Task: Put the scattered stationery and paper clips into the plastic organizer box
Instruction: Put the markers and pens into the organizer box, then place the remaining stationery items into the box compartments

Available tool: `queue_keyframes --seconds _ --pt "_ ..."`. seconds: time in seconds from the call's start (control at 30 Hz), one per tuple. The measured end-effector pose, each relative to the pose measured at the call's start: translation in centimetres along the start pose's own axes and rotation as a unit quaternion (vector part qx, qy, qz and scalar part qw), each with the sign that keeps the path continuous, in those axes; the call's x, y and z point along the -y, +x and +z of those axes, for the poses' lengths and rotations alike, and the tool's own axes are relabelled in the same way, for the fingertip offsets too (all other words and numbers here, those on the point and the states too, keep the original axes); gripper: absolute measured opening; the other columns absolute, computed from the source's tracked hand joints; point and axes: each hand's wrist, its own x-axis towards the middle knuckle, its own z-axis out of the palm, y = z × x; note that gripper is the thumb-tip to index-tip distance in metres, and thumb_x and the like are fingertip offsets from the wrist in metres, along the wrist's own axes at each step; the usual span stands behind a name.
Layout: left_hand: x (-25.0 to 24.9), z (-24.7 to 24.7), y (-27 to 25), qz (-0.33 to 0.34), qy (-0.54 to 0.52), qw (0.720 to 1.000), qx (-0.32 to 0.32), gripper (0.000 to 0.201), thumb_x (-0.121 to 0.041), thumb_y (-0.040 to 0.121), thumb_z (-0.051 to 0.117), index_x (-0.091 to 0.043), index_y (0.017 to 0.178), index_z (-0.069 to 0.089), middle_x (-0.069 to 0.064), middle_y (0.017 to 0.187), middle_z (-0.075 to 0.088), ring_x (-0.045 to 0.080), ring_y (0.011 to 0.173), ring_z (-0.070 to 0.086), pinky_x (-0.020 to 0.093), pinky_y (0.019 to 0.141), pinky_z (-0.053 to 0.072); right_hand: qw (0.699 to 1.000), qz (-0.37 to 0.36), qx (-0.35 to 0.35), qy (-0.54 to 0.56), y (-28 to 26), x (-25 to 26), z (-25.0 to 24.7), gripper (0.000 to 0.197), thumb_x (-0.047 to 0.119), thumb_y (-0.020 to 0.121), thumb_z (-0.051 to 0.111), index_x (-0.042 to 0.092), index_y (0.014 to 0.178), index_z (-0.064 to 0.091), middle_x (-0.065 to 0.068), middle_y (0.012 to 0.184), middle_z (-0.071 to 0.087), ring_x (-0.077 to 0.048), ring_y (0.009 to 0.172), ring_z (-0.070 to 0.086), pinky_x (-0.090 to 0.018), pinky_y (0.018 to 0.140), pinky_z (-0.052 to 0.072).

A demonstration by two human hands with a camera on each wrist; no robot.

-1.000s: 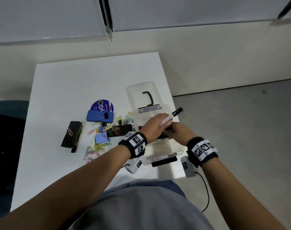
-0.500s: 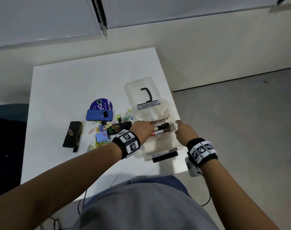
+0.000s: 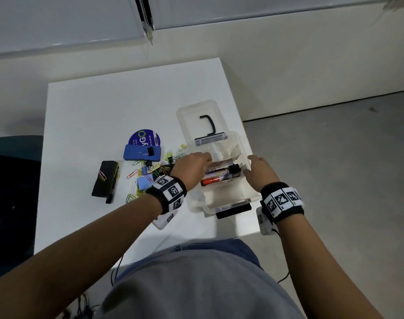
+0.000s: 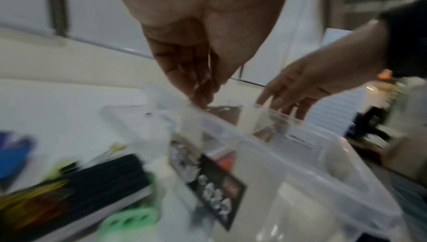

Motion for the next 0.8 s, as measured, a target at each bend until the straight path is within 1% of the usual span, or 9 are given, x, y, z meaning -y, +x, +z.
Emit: queue_keyframes --seconds 0.1,0.17,0.27,0.4,0.47,0.53,0.63,0.7,0.8 --pt "6.3 -1.0 -1.9 -0.108 -0.087 0.985 -0.099 0.02 -0.026 0.098 0.045 -0.018 0.106 0.061 0.005 0.102 0.065 0.025 0.086 0.063 0.037 0.073 0.052 0.994 -0.057 -0.097 -0.01 -0.4 2.6 0.7 0.046 0.011 0.092 0.052 0.009 0.138 0.044 -0.019 0.13 0.047 -0.037 0.117 0.049 -0.046 0.096 0.046" --pt "11.4 -1.1 -3.5 -0.198 -0.099 0.966 -0.131 0.022 -0.022 0.097 0.045 -0.016 0.111 0.06 0.01 0.108 0.062 0.029 0.091 0.062 0.039 0.077 0.052 0.986 -0.115 -0.124 0.0 -0.7 5.1 1.6 0.044 0.009 0.091 0.052 0.01 0.135 0.047 -0.018 0.13 0.047 -0.035 0.117 0.048 -0.045 0.098 0.044" --pt "18.3 -0.5 -6.8 -0.33 -0.049 0.938 -0.097 0.034 -0.018 0.091 0.054 -0.008 0.123 0.052 0.021 0.119 0.051 0.041 0.106 0.054 0.046 0.088 0.046 0.973 -0.209 -0.094 0.027 -1.4 9.3 3.8 0.039 0.009 0.092 0.052 0.013 0.131 0.052 -0.013 0.131 0.048 -0.03 0.12 0.047 -0.043 0.103 0.043" --pt "23.5 0.9 -11.0 -0.485 -0.034 0.874 -0.011 0.065 -0.031 0.084 0.067 -0.006 0.135 0.037 0.025 0.129 0.044 0.043 0.118 0.046 0.053 0.099 0.037 0.937 -0.35 0.01 -0.006 -2.2 15.0 9.0 0.036 0.005 0.09 0.052 0.007 0.126 0.056 -0.015 0.122 0.052 -0.032 0.11 0.054 -0.038 0.093 0.047" --pt "24.7 1.7 -12.0 -0.487 -0.066 0.87 0.023 0.077 -0.032 0.08 0.071 -0.01 0.14 0.028 0.024 0.13 0.044 0.044 0.119 0.048 0.055 0.099 0.039 0.925 -0.358 0.081 -0.101 -2.0 16.9 12.3 0.042 0.008 0.089 0.053 0.008 0.131 0.051 -0.017 0.128 0.048 -0.035 0.116 0.05 -0.042 0.098 0.044" --pt "25.4 2.1 -12.7 -0.471 -0.084 0.878 0.024 0.08 -0.029 0.078 0.072 -0.014 0.141 0.026 0.023 0.127 0.047 0.044 0.116 0.051 0.054 0.096 0.043 0.919 -0.294 0.126 -0.23 -1.2 17.8 14.8 0.051 0.014 0.088 0.053 0.009 0.138 0.042 -0.021 0.143 0.035 -0.04 0.13 0.037 -0.049 0.109 0.033" --pt "26.5 1.7 -13.4 -0.477 -0.11 0.872 -0.013 0.074 -0.031 0.082 0.068 -0.014 0.141 0.026 0.023 0.124 0.052 0.043 0.113 0.054 0.052 0.091 0.046 0.929 -0.191 0.112 -0.296 0.0 17.9 16.7 0.062 0.015 0.087 0.05 0.005 0.145 0.031 -0.026 0.155 0.015 -0.044 0.141 0.021 -0.054 0.116 0.021" --pt "27.3 1.5 -13.7 -0.477 -0.112 0.872 -0.018 0.074 -0.034 0.084 0.066 -0.014 0.142 0.024 0.023 0.122 0.055 0.042 0.11 0.056 0.052 0.089 0.047 0.932 -0.183 0.077 -0.304 0.5 17.7 17.5 0.064 0.013 0.087 0.049 0.003 0.147 0.027 -0.027 0.153 0.019 -0.044 0.139 0.024 -0.054 0.115 0.023" --pt "27.8 1.2 -13.9 -0.46 -0.115 0.88 -0.012 0.074 -0.038 0.084 0.067 -0.017 0.141 0.024 0.021 0.117 0.059 0.041 0.106 0.059 0.05 0.086 0.048 0.932 -0.207 0.01 -0.296 0.9 17.8 18.0 0.058 0.006 0.086 0.048 0.003 0.142 0.032 -0.023 0.139 0.041 -0.04 0.125 0.041 -0.048 0.106 0.033"
